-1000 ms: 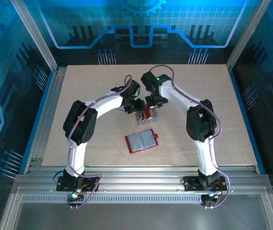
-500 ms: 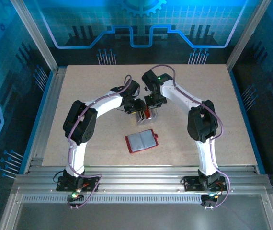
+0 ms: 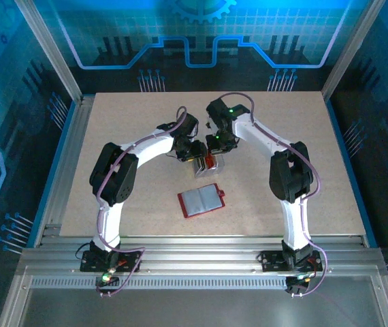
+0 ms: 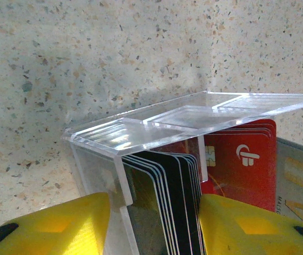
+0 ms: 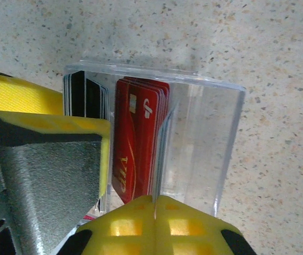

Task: Put the credit cards into the card holder

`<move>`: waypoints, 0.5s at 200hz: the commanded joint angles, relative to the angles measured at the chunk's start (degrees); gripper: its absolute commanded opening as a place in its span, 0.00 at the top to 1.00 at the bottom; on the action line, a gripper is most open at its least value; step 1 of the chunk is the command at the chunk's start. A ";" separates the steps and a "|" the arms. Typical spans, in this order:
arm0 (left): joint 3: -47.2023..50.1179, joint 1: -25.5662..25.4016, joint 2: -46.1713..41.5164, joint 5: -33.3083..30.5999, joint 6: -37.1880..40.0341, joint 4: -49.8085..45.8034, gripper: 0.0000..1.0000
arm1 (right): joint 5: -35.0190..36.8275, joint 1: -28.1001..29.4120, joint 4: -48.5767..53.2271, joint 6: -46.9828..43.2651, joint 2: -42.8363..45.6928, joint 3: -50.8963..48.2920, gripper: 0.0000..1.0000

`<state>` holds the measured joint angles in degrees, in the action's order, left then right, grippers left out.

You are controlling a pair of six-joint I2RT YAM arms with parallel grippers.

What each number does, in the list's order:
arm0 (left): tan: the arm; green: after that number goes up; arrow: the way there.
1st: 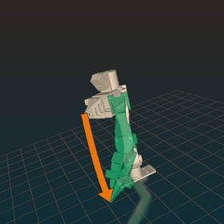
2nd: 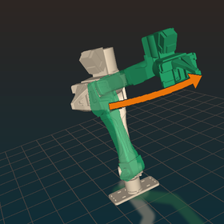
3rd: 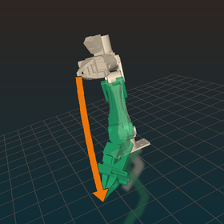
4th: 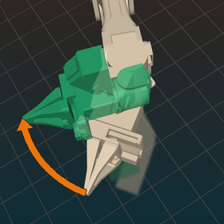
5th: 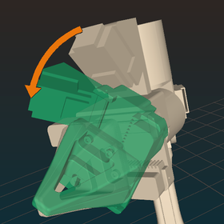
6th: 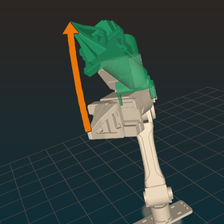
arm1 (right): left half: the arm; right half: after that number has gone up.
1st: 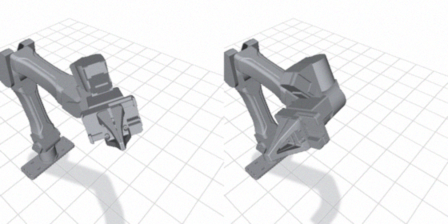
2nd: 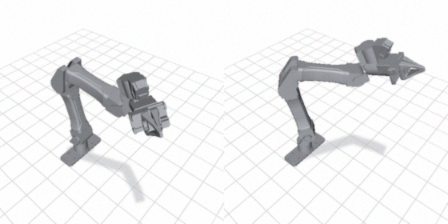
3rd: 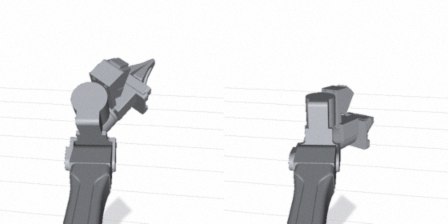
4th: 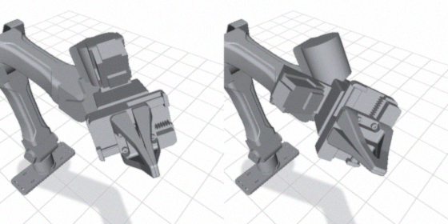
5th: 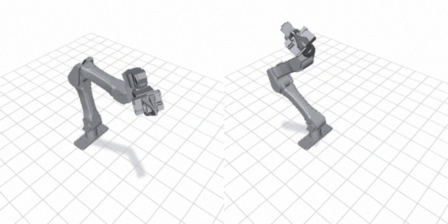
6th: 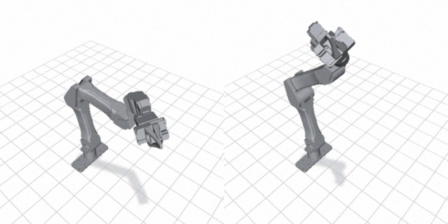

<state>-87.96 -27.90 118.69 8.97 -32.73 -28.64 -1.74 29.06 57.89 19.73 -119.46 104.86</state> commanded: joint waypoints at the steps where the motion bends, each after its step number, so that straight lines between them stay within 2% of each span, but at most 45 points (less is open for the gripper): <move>1: 2.45 0.59 3.77 -1.07 -0.23 -2.29 0.51 | -6.79 -0.02 -0.49 1.09 -1.34 -1.06 0.97; 51: 2.44 0.74 3.35 0.37 -0.54 -1.82 0.51 | -10.19 -0.99 -2.53 1.61 -1.62 -3.55 0.82; 72: 2.36 0.84 2.95 0.62 -0.68 -1.68 0.51 | -12.38 -1.80 -3.54 1.88 -1.82 -4.77 0.79; 100: 2.36 0.83 2.99 0.85 -0.76 -1.61 0.51 | -11.43 -2.19 -3.75 1.97 -1.72 -5.53 0.78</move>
<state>-87.90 -27.46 118.72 10.35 -33.01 -28.60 -10.20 27.03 53.01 20.99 -119.52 101.10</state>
